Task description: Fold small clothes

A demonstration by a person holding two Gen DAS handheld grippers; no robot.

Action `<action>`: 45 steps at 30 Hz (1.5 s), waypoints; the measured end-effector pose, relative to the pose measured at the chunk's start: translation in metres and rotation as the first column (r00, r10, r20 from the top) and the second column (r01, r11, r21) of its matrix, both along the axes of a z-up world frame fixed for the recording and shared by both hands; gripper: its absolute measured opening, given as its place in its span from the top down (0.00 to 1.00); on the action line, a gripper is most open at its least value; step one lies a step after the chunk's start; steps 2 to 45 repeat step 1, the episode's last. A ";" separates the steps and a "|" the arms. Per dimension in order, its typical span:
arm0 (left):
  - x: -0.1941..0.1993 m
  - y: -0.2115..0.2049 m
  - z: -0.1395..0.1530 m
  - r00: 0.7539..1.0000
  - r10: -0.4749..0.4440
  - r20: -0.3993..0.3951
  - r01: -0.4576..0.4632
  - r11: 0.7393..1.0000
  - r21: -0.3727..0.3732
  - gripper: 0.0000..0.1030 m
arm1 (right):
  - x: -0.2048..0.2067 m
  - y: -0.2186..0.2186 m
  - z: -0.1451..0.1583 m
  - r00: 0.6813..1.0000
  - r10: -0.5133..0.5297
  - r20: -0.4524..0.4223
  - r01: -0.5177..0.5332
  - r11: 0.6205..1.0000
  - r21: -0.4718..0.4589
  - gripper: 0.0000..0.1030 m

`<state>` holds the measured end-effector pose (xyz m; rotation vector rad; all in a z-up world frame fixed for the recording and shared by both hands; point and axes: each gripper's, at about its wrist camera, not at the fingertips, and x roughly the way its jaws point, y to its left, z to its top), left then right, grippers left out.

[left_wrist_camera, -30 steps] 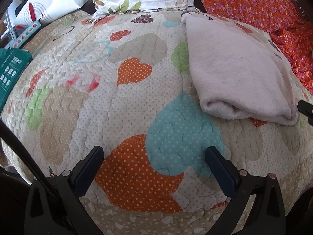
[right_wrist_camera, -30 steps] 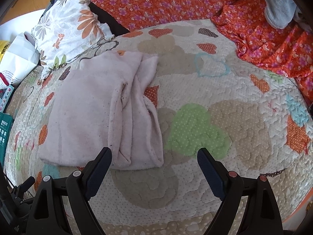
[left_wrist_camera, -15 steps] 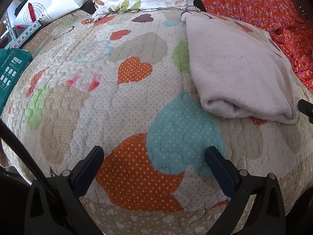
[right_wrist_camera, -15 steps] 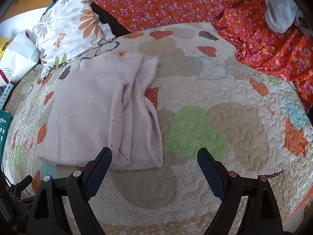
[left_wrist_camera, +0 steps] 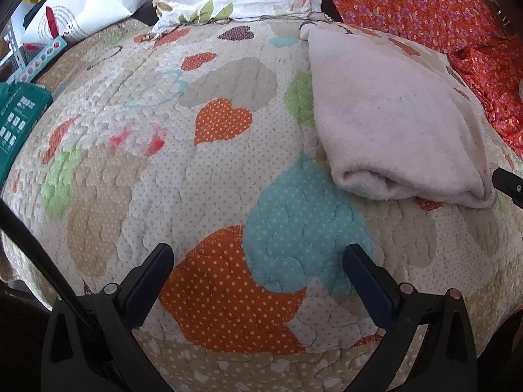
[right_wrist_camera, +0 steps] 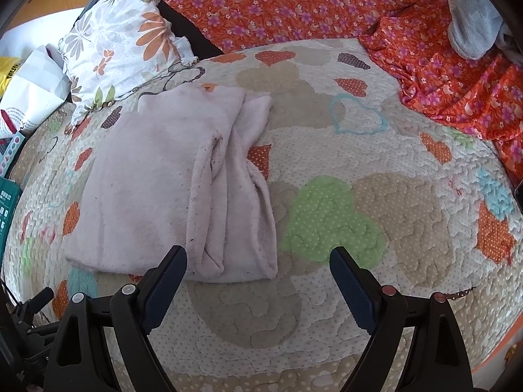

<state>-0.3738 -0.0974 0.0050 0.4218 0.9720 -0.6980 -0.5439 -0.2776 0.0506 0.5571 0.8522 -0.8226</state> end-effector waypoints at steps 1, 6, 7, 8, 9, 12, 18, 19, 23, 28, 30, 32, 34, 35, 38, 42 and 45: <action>0.000 0.000 0.002 1.000 -0.005 0.005 0.005 1.000 -0.001 0.00 | 0.000 0.000 0.000 1.000 -0.001 -0.001 0.001 1.000 -0.002 0.10; 0.000 0.000 0.002 1.000 -0.005 0.005 0.005 1.000 -0.001 0.00 | 0.000 0.000 0.000 1.000 -0.001 -0.001 0.001 1.000 -0.002 0.10; 0.000 0.000 0.002 1.000 -0.005 0.005 0.005 1.000 -0.001 0.00 | 0.000 0.000 0.000 1.000 -0.001 -0.001 0.001 1.000 -0.002 0.10; 0.000 0.000 0.002 1.000 -0.005 0.005 0.005 1.000 -0.001 0.00 | 0.000 0.000 0.000 1.000 -0.001 -0.001 0.001 1.000 -0.002 0.10; 0.000 0.000 0.002 1.000 -0.005 0.005 0.005 1.000 -0.001 0.00 | 0.000 0.000 0.000 1.000 -0.001 -0.001 0.001 1.000 -0.002 0.10; 0.000 0.000 0.002 1.000 -0.005 0.005 0.005 1.000 -0.001 0.00 | 0.000 0.000 0.000 1.000 -0.001 -0.001 0.001 1.000 -0.002 0.10; 0.000 0.000 0.002 1.000 -0.005 0.005 0.005 1.000 -0.001 0.00 | 0.000 0.000 0.000 1.000 -0.001 -0.001 0.001 1.000 -0.002 0.10; 0.000 0.000 0.002 1.000 -0.005 0.005 0.005 1.000 -0.001 0.00 | 0.000 0.000 0.000 1.000 -0.001 -0.001 0.001 1.000 -0.002 0.10; 0.000 0.000 0.002 1.000 -0.005 0.005 0.005 1.000 -0.001 0.00 | 0.000 0.000 0.000 1.000 -0.001 -0.001 0.001 1.000 -0.002 0.10; 0.000 0.000 0.002 1.000 -0.005 0.005 0.005 1.000 -0.001 0.00 | 0.000 0.000 0.000 1.000 -0.001 -0.001 0.001 1.000 -0.002 0.10; 0.000 0.000 0.002 1.000 -0.005 0.005 0.005 1.000 -0.001 0.00 | 0.000 0.000 0.000 1.000 -0.001 -0.001 0.001 1.000 -0.002 0.10; 0.000 0.000 0.002 1.000 -0.005 0.005 0.005 1.000 -0.001 0.00 | 0.000 0.000 0.000 1.000 -0.001 -0.001 0.001 1.000 -0.002 0.10; 0.000 0.000 0.002 1.000 -0.005 0.005 0.005 1.000 -0.001 0.00 | 0.000 0.000 0.000 1.000 -0.001 -0.001 0.001 1.000 -0.002 0.10; 0.000 0.000 0.002 1.000 -0.005 0.005 0.005 1.000 -0.001 0.00 | 0.000 0.000 0.000 1.000 -0.001 -0.001 0.001 1.000 -0.002 0.10; 0.000 0.000 0.002 1.000 -0.005 0.005 0.005 1.000 -0.001 0.00 | 0.000 0.000 0.000 1.000 -0.001 -0.001 0.001 1.000 -0.002 0.10; 0.000 0.000 0.002 1.000 -0.005 0.005 0.005 1.000 -0.001 0.00 | 0.000 0.000 0.000 1.000 -0.001 -0.001 0.001 1.000 -0.002 0.10; 0.000 0.000 0.002 1.000 -0.005 0.005 0.005 1.000 -0.001 0.00 | 0.000 0.000 0.000 1.000 -0.001 -0.001 0.001 1.000 -0.002 0.10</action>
